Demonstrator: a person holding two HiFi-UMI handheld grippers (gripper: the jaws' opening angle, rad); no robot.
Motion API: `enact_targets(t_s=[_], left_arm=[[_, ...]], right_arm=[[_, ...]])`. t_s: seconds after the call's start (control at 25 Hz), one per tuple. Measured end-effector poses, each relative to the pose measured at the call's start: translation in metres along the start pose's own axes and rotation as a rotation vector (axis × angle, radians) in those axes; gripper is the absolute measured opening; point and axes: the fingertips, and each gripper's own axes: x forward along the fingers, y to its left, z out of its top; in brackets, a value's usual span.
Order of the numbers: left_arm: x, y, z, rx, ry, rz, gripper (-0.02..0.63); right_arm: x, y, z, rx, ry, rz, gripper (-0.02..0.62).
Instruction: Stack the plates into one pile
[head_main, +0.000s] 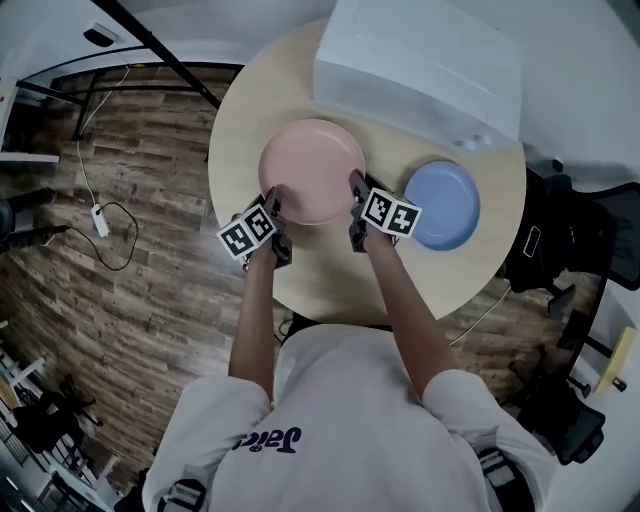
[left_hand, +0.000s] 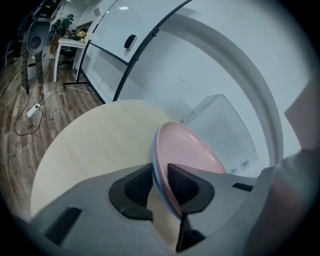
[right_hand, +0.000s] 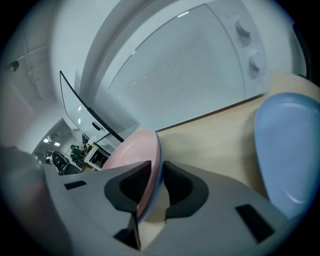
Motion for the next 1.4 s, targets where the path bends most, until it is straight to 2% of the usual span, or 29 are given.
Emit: enact_targets(t_s=[0.12,0.32,0.56,0.72,0.92,1.12,1.28,1.4], left_arm=[[-0.002,-0.023,-0.014,0.036,0.02,-0.016,0.097],[0.008,-0.071,-0.041,0.113,0.075,-0.06,0.098],[0.03,-0.142,-0.078,0.249,0.144,-0.138,0.098],[0.045,-0.189,-0.109,0.341,0.188,-0.189,0.098],[0.069,-0.241,-0.148,0.475,0.245,-0.236,0.098],[0.092,-0.269,-0.182,0.645,0.27,-0.236,0.112],[0.102,-0.275,-0.199,0.785,0.272,-0.215,0.13],[0.108,-0.274,-0.209,0.862,0.286,-0.197,0.143]], right_arm=[[-0.027,-0.014,0.005,-0.026,-0.024,-0.026,0.086],[-0.071,-0.058,0.012,0.056,-0.091,-0.065,0.086],[-0.131,-0.119,0.022,0.12,-0.192,-0.15,0.086],[-0.17,-0.162,0.025,0.106,-0.227,-0.228,0.086],[-0.209,-0.217,0.028,0.16,-0.274,-0.303,0.081],[-0.229,-0.258,0.022,0.164,-0.266,-0.387,0.078],[-0.236,-0.275,0.016,0.159,-0.241,-0.419,0.078],[-0.236,-0.283,0.012,0.159,-0.23,-0.442,0.078]])
